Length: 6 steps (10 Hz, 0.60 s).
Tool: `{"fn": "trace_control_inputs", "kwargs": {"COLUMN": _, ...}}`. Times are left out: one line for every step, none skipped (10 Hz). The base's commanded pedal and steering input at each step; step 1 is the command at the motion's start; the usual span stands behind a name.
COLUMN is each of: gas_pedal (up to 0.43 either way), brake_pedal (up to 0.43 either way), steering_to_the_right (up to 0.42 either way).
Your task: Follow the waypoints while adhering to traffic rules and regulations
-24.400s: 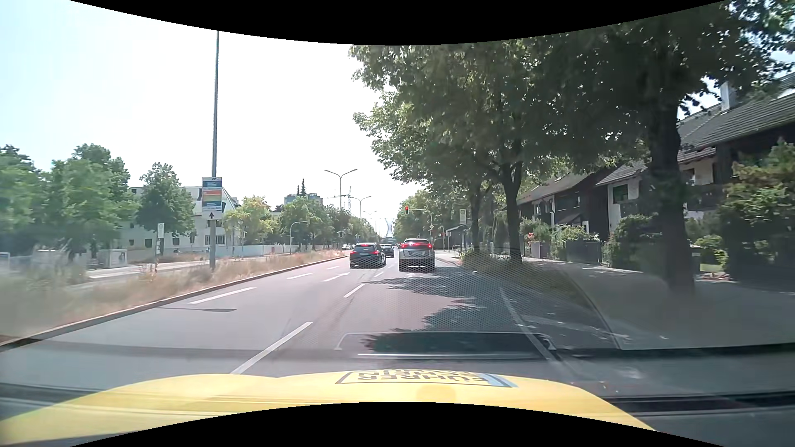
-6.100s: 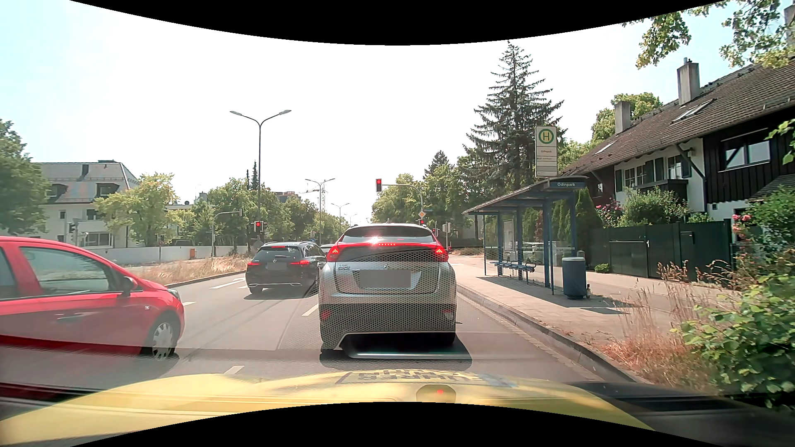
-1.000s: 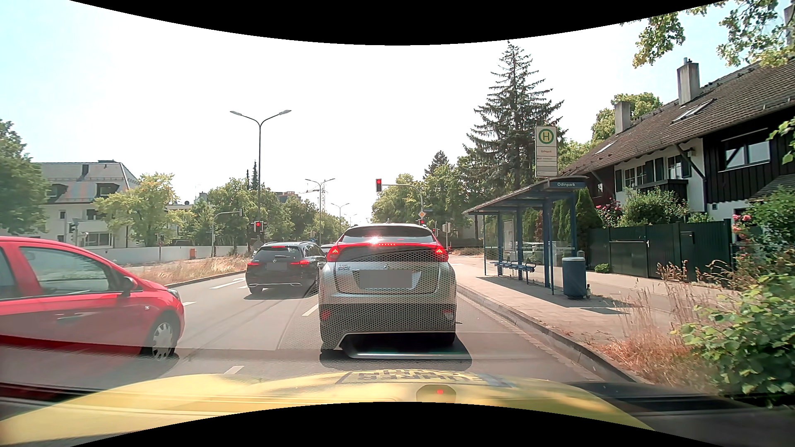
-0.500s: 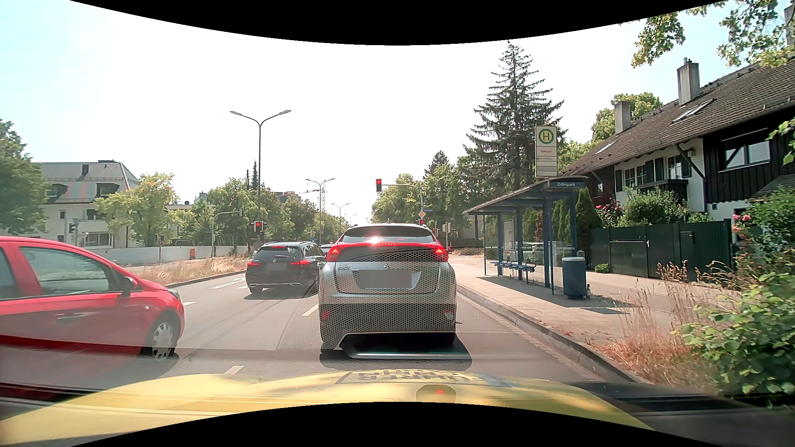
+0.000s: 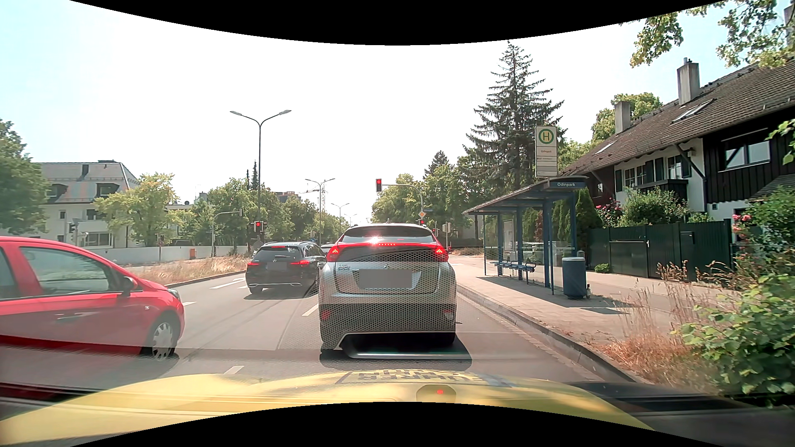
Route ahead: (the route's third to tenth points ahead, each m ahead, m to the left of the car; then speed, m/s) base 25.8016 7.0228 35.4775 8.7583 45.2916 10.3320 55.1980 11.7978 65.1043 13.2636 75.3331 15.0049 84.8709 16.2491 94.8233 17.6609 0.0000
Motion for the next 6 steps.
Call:
{"fn": "trace_control_inputs", "kwargs": {"gas_pedal": 0.000, "brake_pedal": 0.201, "steering_to_the_right": -0.015}}
{"fn": "trace_control_inputs", "kwargs": {"gas_pedal": 0.000, "brake_pedal": 0.195, "steering_to_the_right": -0.014}}
{"fn": "trace_control_inputs", "kwargs": {"gas_pedal": 0.000, "brake_pedal": 0.201, "steering_to_the_right": -0.015}}
{"fn": "trace_control_inputs", "kwargs": {"gas_pedal": 0.000, "brake_pedal": 0.201, "steering_to_the_right": -0.015}}
{"fn": "trace_control_inputs", "kwargs": {"gas_pedal": 0.000, "brake_pedal": 0.201, "steering_to_the_right": -0.015}}
{"fn": "trace_control_inputs", "kwargs": {"gas_pedal": 0.000, "brake_pedal": 0.201, "steering_to_the_right": -0.015}}
